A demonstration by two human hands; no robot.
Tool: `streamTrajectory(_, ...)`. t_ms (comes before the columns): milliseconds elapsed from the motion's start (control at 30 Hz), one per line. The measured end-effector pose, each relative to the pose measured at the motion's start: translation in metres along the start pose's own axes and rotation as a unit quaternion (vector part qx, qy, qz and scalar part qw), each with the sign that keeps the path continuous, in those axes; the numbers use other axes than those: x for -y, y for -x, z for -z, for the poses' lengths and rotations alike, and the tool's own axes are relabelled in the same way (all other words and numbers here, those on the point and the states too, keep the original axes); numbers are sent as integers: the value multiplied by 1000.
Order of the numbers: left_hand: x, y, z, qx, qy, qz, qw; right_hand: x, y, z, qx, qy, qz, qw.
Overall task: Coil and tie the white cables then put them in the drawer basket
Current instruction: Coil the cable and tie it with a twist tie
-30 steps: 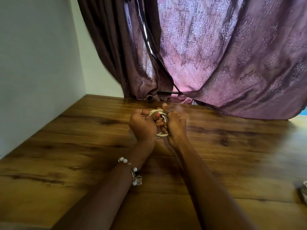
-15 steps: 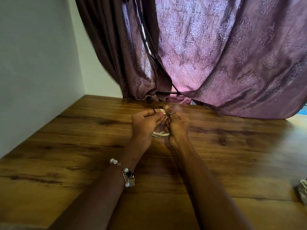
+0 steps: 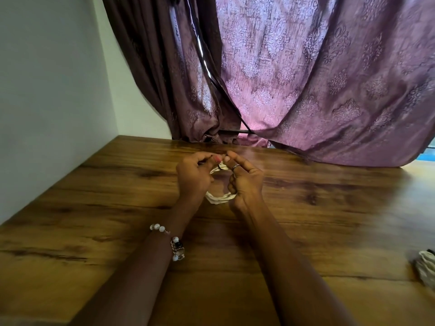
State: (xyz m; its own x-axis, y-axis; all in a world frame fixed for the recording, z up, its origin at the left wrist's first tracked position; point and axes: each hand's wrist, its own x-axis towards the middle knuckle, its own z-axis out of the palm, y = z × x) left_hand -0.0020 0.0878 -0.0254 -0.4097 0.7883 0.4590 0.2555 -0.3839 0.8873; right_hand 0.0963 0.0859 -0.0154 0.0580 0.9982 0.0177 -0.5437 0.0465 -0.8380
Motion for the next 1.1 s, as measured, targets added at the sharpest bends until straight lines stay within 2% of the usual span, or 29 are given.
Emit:
streamTrajectory(200,-3,-1,3,12,99,83,992,1,-2,3,16,8,12,1000)
streamTrajectory(300,-4,-1,3,11,113,104,988,2,0,1,42,19,25,999)
streamTrajectory(400,-1,-2,3,-12,85,88,992,-2,-2,1,58,59,51,995)
streamTrajectory(633,0,1,0,-12,14,16,1000,-7,-6,3,60,97,90,989)
streamTrajectory(867,2,2,-4,29,-3,-1,1000,-9,-9,6,43,49,61,996)
streamTrajectory(1100,-1,-1,4,-5,-24,-10,1000,-15,-9,7,70,35,38,996)
